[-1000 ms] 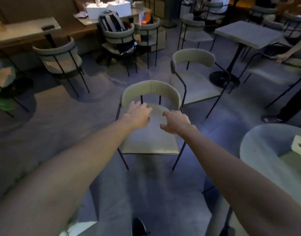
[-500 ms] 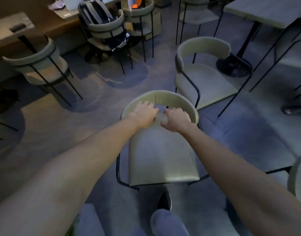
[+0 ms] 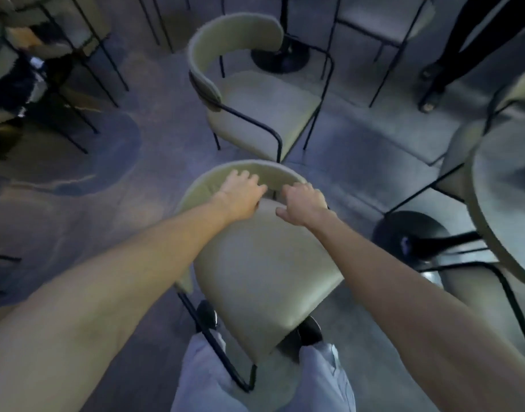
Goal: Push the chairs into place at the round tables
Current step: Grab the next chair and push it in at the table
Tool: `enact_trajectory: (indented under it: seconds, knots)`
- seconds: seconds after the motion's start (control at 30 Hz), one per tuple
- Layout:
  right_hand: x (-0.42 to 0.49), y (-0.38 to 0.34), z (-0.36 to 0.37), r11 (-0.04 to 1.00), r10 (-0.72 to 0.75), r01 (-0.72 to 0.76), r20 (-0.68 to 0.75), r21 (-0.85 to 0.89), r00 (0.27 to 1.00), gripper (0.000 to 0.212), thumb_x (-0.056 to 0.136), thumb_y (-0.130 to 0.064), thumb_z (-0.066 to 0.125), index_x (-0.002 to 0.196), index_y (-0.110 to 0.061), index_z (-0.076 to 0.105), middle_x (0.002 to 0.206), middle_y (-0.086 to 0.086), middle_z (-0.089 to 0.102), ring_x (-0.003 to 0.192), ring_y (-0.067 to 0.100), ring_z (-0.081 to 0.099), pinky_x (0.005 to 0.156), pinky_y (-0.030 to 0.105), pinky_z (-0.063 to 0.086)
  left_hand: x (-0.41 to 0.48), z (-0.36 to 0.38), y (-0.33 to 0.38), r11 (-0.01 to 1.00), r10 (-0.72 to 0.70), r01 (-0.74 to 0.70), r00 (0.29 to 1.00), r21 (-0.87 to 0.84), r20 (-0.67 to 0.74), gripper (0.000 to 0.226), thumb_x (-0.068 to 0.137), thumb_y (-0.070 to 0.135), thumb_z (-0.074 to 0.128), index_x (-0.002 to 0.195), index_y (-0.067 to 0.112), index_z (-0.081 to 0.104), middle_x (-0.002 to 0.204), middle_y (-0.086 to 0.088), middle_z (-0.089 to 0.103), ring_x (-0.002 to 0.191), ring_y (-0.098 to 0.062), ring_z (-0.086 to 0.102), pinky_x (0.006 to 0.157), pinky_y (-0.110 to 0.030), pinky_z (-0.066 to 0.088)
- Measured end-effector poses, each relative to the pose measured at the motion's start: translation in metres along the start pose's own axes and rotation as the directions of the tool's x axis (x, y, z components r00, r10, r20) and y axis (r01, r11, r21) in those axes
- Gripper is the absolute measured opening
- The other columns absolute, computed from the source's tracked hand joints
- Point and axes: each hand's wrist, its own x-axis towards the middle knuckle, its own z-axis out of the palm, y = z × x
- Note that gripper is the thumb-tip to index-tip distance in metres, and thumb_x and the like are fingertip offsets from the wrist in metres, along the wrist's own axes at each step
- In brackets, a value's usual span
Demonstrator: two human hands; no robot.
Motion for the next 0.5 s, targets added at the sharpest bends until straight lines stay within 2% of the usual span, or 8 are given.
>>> enact_trajectory:
  seconds: [0.13, 0.27, 0.43, 0.5]
  knots:
    - [-0.020, -0.019, 0.006, 0.959, 0.272, -0.272, 0.012, 0.079, 0.962, 0.051, 0.089, -0.049, 0.055, 0.126, -0.014, 0.054, 0.128, 0.011, 0.060, 0.122, 0.034, 0.050, 0.095, 0.045, 0.044, 0.019, 0.013, -0.016, 0.978, 0.197, -0.194, 0.979, 0.075, -0.043, 0.039, 0.096, 0.034, 0.048, 0.132, 0.019, 0.052, 0.129, -0.011, 0.053, 0.118, -0.032, 0.051, 0.094, -0.044, 0.040]
    - [-0.047, -0.048, 0.013, 0.867, 0.455, -0.452, 0.036, 0.208, 0.890, 0.053, 0.088, -0.044, 0.057, 0.134, -0.016, 0.052, 0.131, 0.010, 0.059, 0.128, 0.034, 0.046, 0.100, 0.046, 0.042, 0.021, 0.007, -0.019, 0.926, 0.367, -0.361, 0.929, 0.116, -0.039, 0.036, 0.097, 0.026, 0.048, 0.132, 0.021, 0.052, 0.128, -0.010, 0.053, 0.118, -0.031, 0.051, 0.097, -0.046, 0.040]
    - [-0.074, -0.082, 0.020, 0.743, 0.611, -0.583, 0.022, 0.328, 0.791, 0.046, 0.086, -0.040, 0.055, 0.125, -0.015, 0.055, 0.125, 0.010, 0.060, 0.120, 0.035, 0.050, 0.091, 0.044, 0.042, 0.011, 0.002, -0.008, 0.777, 0.606, -0.581, 0.795, 0.243, -0.036, 0.033, 0.096, 0.030, 0.049, 0.127, 0.020, 0.050, 0.125, -0.009, 0.054, 0.116, -0.030, 0.052, 0.087, -0.042, 0.041]
    - [-0.086, -0.098, 0.031, 0.683, 0.670, -0.631, 0.027, 0.369, 0.741, 0.048, 0.085, -0.039, 0.055, 0.128, -0.016, 0.056, 0.126, 0.009, 0.060, 0.120, 0.034, 0.050, 0.091, 0.043, 0.042, 0.001, 0.004, -0.004, 0.713, 0.678, -0.642, 0.734, 0.281, -0.045, 0.035, 0.097, 0.031, 0.046, 0.130, 0.021, 0.049, 0.127, -0.009, 0.053, 0.116, -0.029, 0.052, 0.088, -0.041, 0.041]
